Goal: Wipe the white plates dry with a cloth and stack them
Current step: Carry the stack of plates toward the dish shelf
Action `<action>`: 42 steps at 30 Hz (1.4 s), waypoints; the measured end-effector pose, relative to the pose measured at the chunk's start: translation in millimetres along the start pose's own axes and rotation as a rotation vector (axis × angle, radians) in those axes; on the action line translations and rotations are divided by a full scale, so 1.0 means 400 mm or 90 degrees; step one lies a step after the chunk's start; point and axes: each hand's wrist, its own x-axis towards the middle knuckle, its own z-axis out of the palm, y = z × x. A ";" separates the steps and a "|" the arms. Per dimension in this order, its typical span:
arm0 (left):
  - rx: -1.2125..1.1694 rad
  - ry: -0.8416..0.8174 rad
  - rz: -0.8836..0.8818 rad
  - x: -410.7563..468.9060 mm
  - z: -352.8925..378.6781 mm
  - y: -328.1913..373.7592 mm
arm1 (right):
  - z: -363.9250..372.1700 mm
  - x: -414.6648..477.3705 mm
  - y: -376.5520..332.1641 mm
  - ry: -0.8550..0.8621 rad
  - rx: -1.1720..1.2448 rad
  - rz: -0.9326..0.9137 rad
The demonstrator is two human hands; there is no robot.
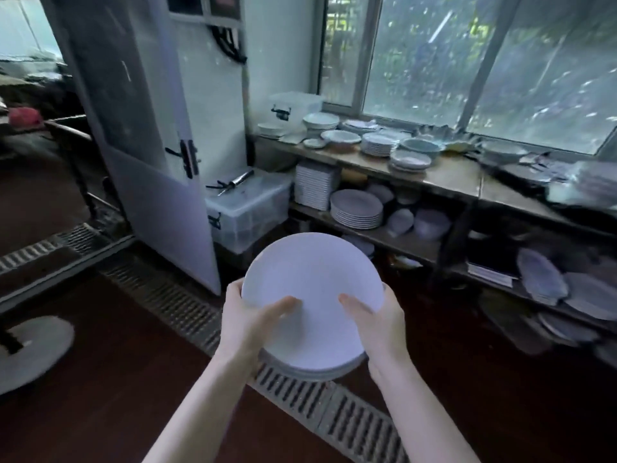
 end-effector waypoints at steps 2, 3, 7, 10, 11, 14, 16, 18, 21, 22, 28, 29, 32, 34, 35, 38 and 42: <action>0.016 -0.054 0.003 0.047 0.138 0.007 | -0.089 0.098 0.007 0.047 0.006 0.014; 0.025 -0.078 0.002 0.069 0.203 0.009 | -0.129 0.141 0.010 0.070 0.017 0.019; 0.035 -0.153 -0.013 0.159 0.445 0.006 | -0.266 0.299 0.023 0.160 0.038 0.030; 0.040 -0.203 -0.020 0.238 0.611 -0.010 | -0.346 0.428 0.038 0.222 0.033 0.049; 0.038 -0.216 -0.025 0.269 0.667 -0.017 | -0.370 0.476 0.043 0.242 0.032 0.056; 0.034 -0.255 -0.034 0.373 0.830 -0.034 | -0.430 0.636 0.054 0.285 0.033 0.072; 0.025 -0.272 -0.040 0.455 0.934 -0.036 | -0.457 0.751 0.053 0.308 0.034 0.076; 0.020 -0.281 -0.048 0.546 1.037 -0.030 | -0.479 0.876 0.048 0.322 0.037 0.084; 0.023 -0.297 -0.057 0.684 1.183 -0.012 | -0.504 1.061 0.031 0.341 0.035 0.095; 0.020 -0.305 -0.057 0.731 1.232 -0.007 | -0.513 1.121 0.026 0.350 0.038 0.095; 0.022 -0.340 -0.062 0.948 1.517 0.007 | -0.585 1.442 0.030 0.389 0.049 0.087; 0.026 -0.340 -0.065 0.978 1.563 0.005 | -0.601 1.494 0.036 0.392 0.047 0.087; 0.034 -0.332 -0.074 1.068 1.710 -0.009 | -0.657 1.662 0.062 0.396 0.044 0.094; 0.041 -0.322 -0.079 1.129 1.813 -0.022 | -0.700 1.781 0.084 0.390 0.043 0.094; 0.049 -0.318 -0.080 1.158 1.866 -0.028 | -0.723 1.842 0.095 0.386 0.045 0.092; 0.056 -0.309 -0.088 1.243 2.039 -0.032 | -0.803 2.023 0.119 0.380 0.047 0.086; 0.052 -0.302 -0.103 1.349 2.266 -0.037 | -0.910 2.258 0.131 0.371 0.041 0.099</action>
